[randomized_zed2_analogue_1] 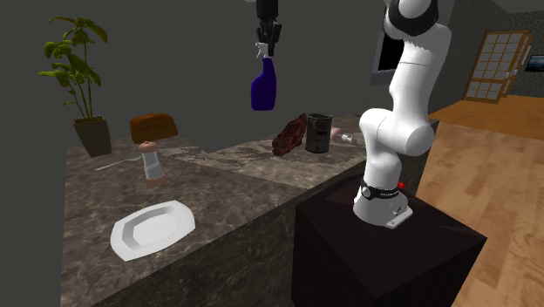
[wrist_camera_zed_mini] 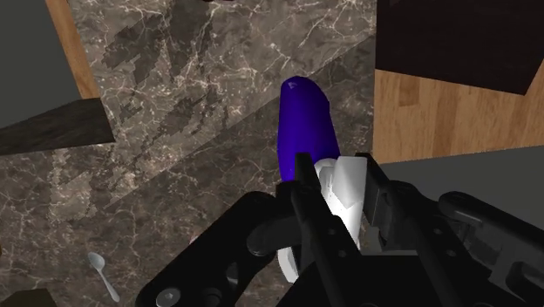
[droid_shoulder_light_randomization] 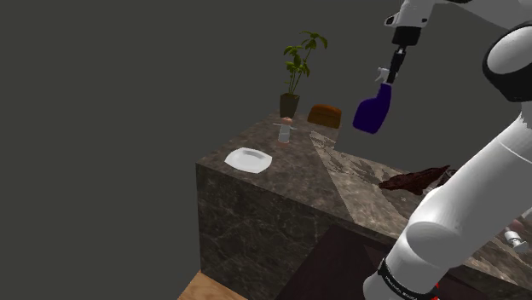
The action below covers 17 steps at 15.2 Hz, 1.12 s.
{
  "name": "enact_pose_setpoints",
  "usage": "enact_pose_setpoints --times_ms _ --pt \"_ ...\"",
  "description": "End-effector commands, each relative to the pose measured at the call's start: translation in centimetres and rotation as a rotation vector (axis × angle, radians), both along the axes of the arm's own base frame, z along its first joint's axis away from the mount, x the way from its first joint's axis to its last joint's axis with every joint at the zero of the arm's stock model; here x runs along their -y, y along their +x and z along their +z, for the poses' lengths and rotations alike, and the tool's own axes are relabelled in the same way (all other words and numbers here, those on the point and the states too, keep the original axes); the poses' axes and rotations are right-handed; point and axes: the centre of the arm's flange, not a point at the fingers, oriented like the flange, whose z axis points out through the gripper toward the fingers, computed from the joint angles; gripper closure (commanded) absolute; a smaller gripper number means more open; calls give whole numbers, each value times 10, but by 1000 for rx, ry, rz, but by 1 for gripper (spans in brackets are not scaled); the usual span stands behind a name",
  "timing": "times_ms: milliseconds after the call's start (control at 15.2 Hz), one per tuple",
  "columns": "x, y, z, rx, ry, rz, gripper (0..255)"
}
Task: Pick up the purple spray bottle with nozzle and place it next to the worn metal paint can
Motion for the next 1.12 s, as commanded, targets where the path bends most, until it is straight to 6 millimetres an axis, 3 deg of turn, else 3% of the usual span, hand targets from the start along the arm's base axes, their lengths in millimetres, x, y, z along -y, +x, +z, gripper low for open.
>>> enact_pose_setpoints --times_ms 0,1056 --pt "12 -22 -1 0 0 1 255" --pt "128 -199 -15 0 0 1 255"
